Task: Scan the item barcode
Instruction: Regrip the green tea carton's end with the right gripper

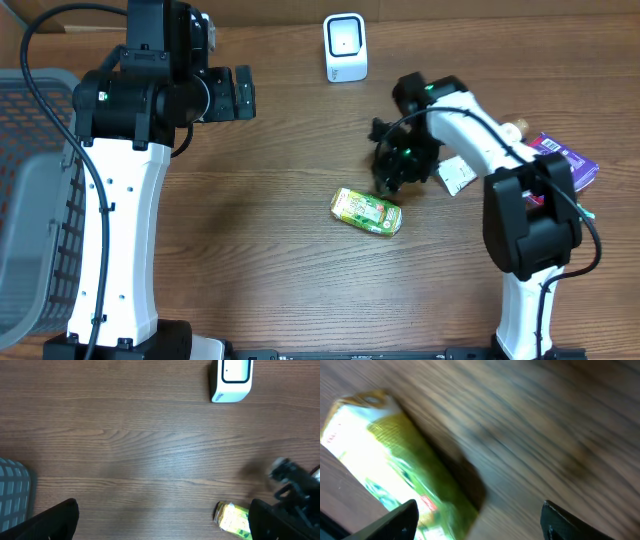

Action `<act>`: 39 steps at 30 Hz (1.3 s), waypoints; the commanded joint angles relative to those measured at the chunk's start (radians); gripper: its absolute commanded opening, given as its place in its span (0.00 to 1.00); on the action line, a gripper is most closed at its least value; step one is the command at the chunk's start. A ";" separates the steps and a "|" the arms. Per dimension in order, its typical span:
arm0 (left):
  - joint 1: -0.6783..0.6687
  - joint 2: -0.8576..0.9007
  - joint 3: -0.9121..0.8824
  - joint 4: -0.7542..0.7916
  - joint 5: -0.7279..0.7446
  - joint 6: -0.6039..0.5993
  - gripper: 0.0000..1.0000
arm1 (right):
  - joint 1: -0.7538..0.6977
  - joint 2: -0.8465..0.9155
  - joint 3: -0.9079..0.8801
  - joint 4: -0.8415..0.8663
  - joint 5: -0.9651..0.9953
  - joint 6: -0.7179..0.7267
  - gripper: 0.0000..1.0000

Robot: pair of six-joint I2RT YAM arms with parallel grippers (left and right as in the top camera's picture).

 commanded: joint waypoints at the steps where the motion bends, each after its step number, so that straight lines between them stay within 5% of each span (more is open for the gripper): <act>1: -0.002 0.003 0.009 0.004 -0.005 0.008 1.00 | 0.047 -0.029 -0.057 0.045 -0.051 -0.096 0.79; 10: -0.002 0.003 0.009 0.004 -0.005 0.008 0.99 | 0.064 -0.027 -0.167 0.096 -0.124 -0.096 0.65; 18: -0.002 0.003 0.009 0.004 -0.005 0.008 0.99 | 0.064 -0.026 -0.233 0.147 -0.181 0.068 0.06; 27: -0.002 0.003 0.009 0.004 -0.005 0.008 1.00 | 0.039 -0.028 -0.167 0.096 -0.499 0.069 0.04; 34: -0.002 0.003 0.009 0.004 -0.005 0.008 0.99 | -0.061 -0.028 -0.028 -0.129 -0.961 -0.194 0.04; 39: -0.002 0.003 0.009 0.004 -0.005 0.008 0.99 | -0.137 -0.028 0.015 -0.180 -1.185 -0.212 0.04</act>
